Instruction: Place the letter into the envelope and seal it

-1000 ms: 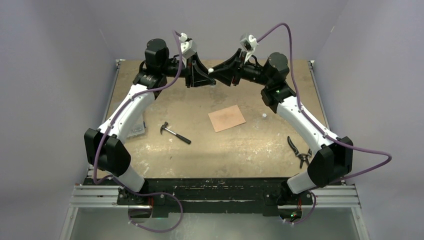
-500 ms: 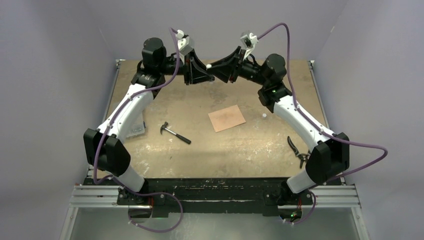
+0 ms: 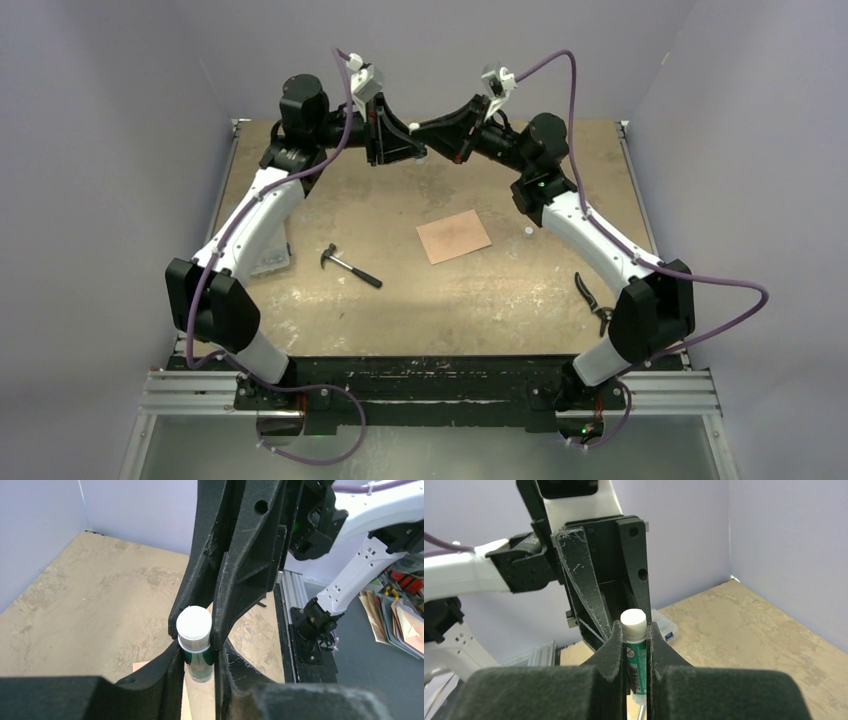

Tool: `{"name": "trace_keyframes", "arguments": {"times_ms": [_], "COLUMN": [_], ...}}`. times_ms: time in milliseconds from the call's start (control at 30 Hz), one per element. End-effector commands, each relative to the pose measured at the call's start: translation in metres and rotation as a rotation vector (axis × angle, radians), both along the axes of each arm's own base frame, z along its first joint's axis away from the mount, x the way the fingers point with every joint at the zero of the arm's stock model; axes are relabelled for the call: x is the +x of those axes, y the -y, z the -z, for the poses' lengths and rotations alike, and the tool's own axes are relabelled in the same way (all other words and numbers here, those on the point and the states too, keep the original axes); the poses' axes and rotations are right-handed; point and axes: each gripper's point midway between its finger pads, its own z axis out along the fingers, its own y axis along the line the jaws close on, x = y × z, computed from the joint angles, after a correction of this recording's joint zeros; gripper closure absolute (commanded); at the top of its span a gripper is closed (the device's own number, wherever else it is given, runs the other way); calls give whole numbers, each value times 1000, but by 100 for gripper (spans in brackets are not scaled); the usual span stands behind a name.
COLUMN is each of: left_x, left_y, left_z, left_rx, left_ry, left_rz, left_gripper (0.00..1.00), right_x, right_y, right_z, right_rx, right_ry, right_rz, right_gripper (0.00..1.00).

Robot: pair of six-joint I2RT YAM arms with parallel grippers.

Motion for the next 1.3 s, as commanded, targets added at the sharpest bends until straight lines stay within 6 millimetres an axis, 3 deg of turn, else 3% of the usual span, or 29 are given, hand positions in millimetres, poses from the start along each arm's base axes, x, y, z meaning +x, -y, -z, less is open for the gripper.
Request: {"name": "trace_keyframes", "arguments": {"times_ms": [0,100,300,367,433,500,533,600,633,833,1033,1167,1267], "left_x": [-13,-10,-7,-7,-7,-7,-7,-4,-1,14,17,17,20], "left_y": [9,9,9,11,13,13,14,13,13,10,11,11,11], "left_z": [-33,-41,-35,-34,-30,-26,-23,-15,-11,-10,-13,-13,-14], "left_rx": [-84,-163,-247,-252,-247,-234,-224,-180,-154,-106,-132,-134,-141], "left_ry": [28,-6,-64,-69,-77,-82,-77,-58,-51,-15,-16,-19,-22], "left_rz": [-17,-55,-70,-65,-56,-48,-47,-55,-65,-145,-158,-160,-171], "left_gripper": [77,76,78,86,100,100,100,100,100,100,100,100,100], "right_x": [-2,7,10,14,15,11,9,11,11,23,35,38,35], "right_y": [5,16,33,38,43,37,33,23,19,11,18,19,14], "right_z": [-37,-48,-62,-64,-66,-68,-68,-61,-58,-34,-4,3,2], "right_rx": [169,245,368,394,410,364,327,245,216,98,29,14,11], "right_ry": [-23,-66,-142,-171,-178,-124,-101,-96,-103,-191,-288,-306,-298], "right_rz": [87,162,230,261,281,257,242,219,200,222,312,330,293], "right_gripper": [100,100,100,100,98,83,68,52,49,46,34,34,43]}}
